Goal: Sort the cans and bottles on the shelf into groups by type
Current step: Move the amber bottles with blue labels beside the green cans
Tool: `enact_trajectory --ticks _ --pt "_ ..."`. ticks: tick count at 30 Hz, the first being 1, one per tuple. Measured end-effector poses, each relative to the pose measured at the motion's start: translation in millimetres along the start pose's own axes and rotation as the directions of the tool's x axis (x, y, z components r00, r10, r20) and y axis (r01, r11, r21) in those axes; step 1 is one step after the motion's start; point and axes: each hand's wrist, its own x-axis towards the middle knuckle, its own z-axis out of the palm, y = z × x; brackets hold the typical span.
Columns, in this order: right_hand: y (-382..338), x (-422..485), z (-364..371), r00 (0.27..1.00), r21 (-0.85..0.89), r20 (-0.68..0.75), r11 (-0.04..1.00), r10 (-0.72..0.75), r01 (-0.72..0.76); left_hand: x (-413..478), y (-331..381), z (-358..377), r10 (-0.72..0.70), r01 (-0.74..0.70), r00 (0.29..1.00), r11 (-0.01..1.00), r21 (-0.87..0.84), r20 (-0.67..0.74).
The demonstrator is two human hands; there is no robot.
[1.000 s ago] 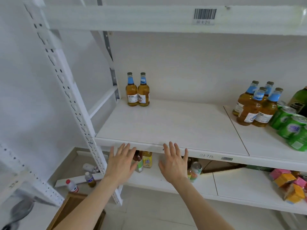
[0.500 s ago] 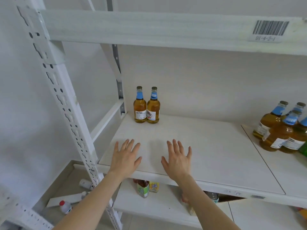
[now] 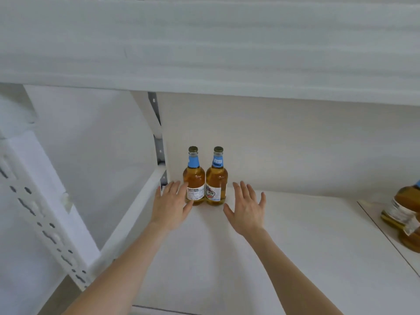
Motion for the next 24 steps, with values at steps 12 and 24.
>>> enact_trajectory --ticks 12,24 --pt "-22.2 87.0 22.6 0.982 0.567 0.171 0.808 0.079 -0.164 78.3 -11.7 35.3 -0.130 0.283 0.958 0.591 -0.756 0.256" --pt "-19.1 73.1 31.0 0.948 0.863 0.281 0.393 0.149 -0.317 67.5 -11.7 33.4 -0.183 0.370 0.924 0.213 -0.904 0.336"
